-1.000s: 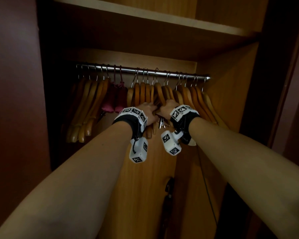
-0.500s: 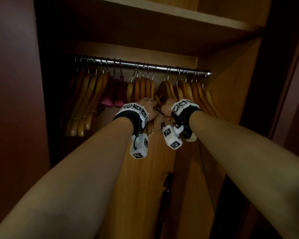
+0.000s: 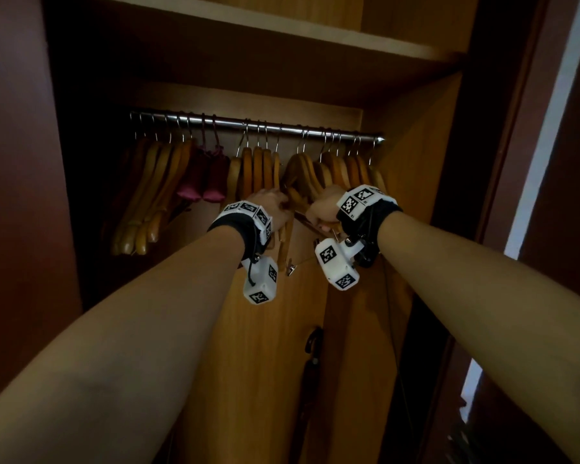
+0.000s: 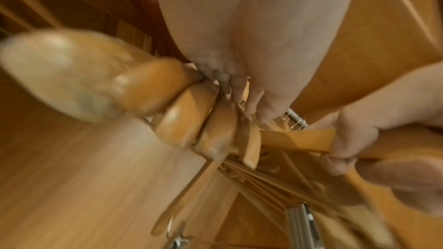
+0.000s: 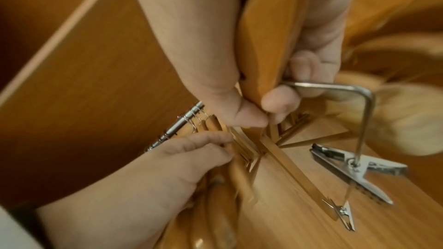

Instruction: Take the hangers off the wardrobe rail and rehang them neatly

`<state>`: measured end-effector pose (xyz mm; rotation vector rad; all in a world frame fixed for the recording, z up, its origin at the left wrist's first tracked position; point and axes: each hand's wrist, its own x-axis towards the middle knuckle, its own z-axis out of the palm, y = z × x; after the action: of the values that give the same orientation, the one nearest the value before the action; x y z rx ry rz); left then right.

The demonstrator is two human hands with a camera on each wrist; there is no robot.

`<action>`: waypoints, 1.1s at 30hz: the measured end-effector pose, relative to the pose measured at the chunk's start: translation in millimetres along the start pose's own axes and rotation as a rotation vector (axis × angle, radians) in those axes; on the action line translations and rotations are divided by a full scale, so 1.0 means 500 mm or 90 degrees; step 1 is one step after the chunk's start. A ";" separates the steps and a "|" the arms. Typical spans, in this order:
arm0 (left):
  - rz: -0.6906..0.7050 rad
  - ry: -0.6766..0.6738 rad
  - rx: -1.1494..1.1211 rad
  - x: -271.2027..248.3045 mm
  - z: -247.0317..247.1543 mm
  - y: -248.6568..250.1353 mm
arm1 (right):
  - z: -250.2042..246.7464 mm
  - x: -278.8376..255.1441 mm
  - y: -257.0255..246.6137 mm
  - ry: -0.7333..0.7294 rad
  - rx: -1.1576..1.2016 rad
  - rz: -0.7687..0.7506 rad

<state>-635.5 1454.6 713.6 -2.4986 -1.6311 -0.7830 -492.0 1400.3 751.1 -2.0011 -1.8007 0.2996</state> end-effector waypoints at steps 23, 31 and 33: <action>-0.136 0.086 -0.384 -0.204 -0.073 0.297 | -0.138 -0.292 0.225 0.163 -0.024 -0.248; -0.233 0.274 -0.563 -0.254 -0.115 0.344 | -0.182 -0.381 0.318 0.260 -0.192 -0.336; -0.202 0.275 -0.593 -0.270 -0.128 0.354 | -0.195 -0.394 0.333 0.292 -0.218 -0.344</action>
<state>-548.3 1243.2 749.0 -2.1960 -1.7475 -2.3762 -327.7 1179.4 738.3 -1.5101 -2.0671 -0.6148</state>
